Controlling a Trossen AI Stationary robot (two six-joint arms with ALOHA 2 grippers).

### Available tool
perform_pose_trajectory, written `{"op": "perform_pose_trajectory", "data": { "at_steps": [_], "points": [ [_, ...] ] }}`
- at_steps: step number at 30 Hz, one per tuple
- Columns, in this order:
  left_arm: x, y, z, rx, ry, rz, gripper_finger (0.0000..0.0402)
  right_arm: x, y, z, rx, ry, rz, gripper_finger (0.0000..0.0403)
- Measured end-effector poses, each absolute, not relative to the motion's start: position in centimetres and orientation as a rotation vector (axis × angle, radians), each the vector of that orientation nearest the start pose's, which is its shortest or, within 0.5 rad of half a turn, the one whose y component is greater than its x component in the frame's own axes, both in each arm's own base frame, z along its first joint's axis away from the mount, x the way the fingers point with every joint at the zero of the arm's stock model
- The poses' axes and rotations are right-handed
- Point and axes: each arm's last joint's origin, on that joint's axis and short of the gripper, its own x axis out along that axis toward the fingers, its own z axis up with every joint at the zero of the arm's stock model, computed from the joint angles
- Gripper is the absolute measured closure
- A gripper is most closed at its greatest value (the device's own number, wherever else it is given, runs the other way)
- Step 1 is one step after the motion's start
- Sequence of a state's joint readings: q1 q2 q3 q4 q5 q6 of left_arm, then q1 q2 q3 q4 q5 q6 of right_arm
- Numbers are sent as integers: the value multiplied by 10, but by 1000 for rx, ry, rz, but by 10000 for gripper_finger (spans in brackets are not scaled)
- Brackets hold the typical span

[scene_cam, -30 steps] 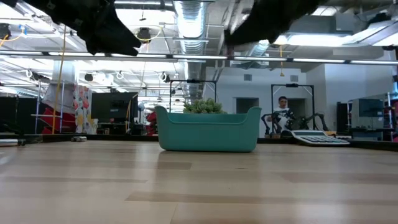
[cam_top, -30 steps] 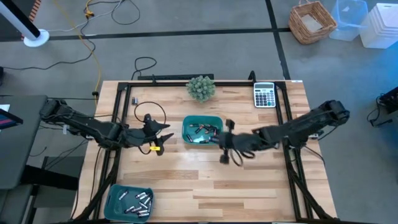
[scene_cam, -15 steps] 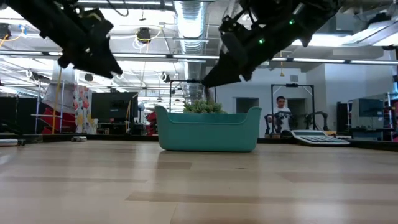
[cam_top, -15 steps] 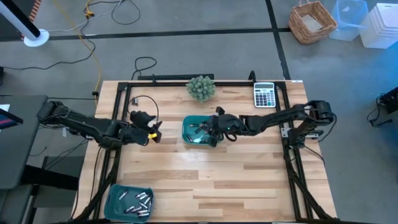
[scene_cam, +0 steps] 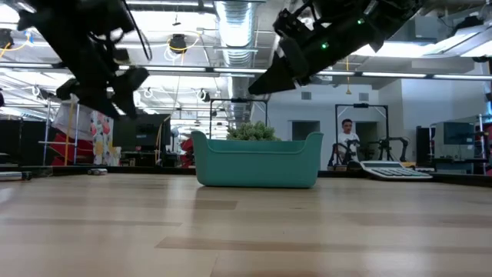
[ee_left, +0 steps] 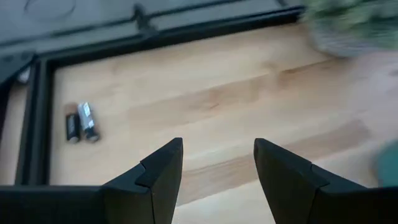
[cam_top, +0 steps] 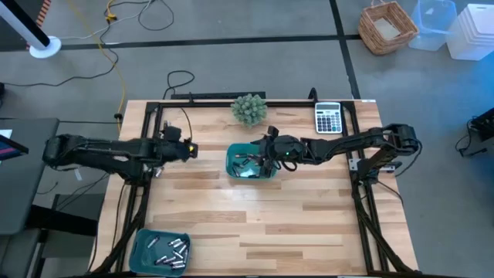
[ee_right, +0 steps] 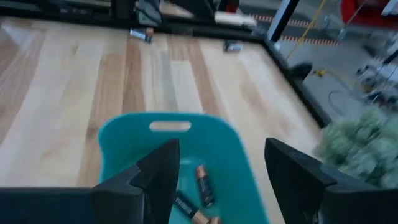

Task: Sort batteries
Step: Put the silver battery into the blue bin

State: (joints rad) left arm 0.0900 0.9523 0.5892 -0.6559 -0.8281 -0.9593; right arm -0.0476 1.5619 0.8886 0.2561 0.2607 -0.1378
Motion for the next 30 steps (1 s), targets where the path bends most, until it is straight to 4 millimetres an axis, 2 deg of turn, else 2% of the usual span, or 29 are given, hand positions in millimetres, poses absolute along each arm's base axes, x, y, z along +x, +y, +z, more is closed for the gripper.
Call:
{"op": "perform_pose_trajectory", "data": {
  "at_steps": [7, 13, 17, 21, 30],
  "points": [
    [157, 80, 203, -531, 600, 1305, 222, 314, -43, 235, -186, 251, -286, 162],
    [150, 117, 194, -569, 672, 1358, 223, 292, -60, 229, -96, 185, -344, 163],
    [140, 138, 184, -636, 742, 1400, 223, 288, -59, 225, -108, 165, -343, 163],
    [135, 155, 182, -655, 773, 1455, 223, 286, -59, 221, -133, 174, -338, 163],
    [136, 191, 177, -703, 913, 1480, 223, 282, -58, 213, -139, 199, -333, 163]
  ]
}}
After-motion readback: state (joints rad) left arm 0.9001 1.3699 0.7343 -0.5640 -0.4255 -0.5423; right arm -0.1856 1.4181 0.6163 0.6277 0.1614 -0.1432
